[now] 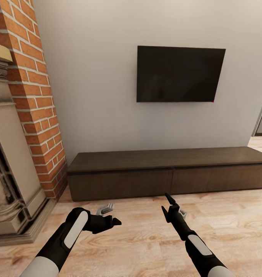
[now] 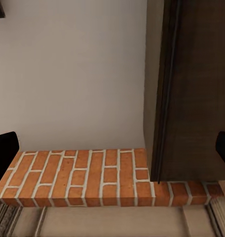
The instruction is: Place each of the two pumpkins and all three candles from the living room inside a cabinet in the living room (use any cabinet), then make sure every cabinet is closed, and position the cauldron so it is next to a table in the living room.
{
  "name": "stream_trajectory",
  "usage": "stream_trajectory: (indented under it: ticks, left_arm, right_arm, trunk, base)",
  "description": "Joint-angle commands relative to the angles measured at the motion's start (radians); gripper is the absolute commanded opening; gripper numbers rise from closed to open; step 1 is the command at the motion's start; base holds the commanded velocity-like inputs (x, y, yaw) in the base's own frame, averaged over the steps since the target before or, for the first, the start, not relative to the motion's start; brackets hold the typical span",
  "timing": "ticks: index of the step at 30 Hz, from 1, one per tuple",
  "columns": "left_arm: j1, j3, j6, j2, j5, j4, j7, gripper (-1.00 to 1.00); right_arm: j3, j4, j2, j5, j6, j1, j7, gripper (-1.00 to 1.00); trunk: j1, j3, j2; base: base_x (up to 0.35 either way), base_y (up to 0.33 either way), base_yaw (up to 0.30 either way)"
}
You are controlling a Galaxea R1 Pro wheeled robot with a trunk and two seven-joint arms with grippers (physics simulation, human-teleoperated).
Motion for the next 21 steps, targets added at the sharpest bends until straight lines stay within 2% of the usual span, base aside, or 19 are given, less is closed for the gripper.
stream_trajectory:
  ticks: [1,13,15,17,18,21]
  left_arm:
    - [-0.001,-0.002,0.002,0.001,0.003,-0.001,0.002,1.00]
    - [-0.001,-0.002,0.002,0.003,0.003,-0.002,-0.001,1.00]
    - [-0.001,-0.003,0.003,0.007,0.017,-0.006,-0.012,1.00]
    - [-0.001,-0.006,0.004,0.009,0.048,-0.009,-0.026,1.00]
    - [-0.001,-0.013,0.005,0.014,0.092,-0.015,-0.043,1.00]
    - [-0.001,-0.055,0.006,0.048,0.177,-0.050,-0.081,1.00]
  right_arm:
    - [-0.001,0.001,0.000,-0.010,0.010,-0.001,0.002,1.00]
    - [-0.001,0.000,0.000,-0.011,0.010,-0.001,0.002,1.00]
    - [-0.001,0.001,0.000,-0.011,0.010,-0.001,0.002,1.00]
    - [-0.001,0.001,0.000,-0.011,0.010,-0.001,0.002,1.00]
    - [-0.001,0.001,0.000,-0.010,0.010,-0.001,0.002,1.00]
    - [-0.001,0.001,0.000,-0.010,0.010,-0.001,0.002,1.00]
  trunk:
    - [0.000,-0.005,-0.001]
    - [0.006,-0.051,-0.004]
    - [0.007,-0.059,-0.004]
    - [0.008,-0.067,-0.005]
    - [0.008,-0.071,-0.005]
    - [0.008,-0.071,-0.005]
  base:
    - [0.000,0.000,0.000]
    - [0.000,0.000,0.000]
    - [0.000,0.000,0.000]
    - [0.000,0.000,0.000]
    - [0.000,0.000,0.000]
    - [0.000,0.000,0.000]
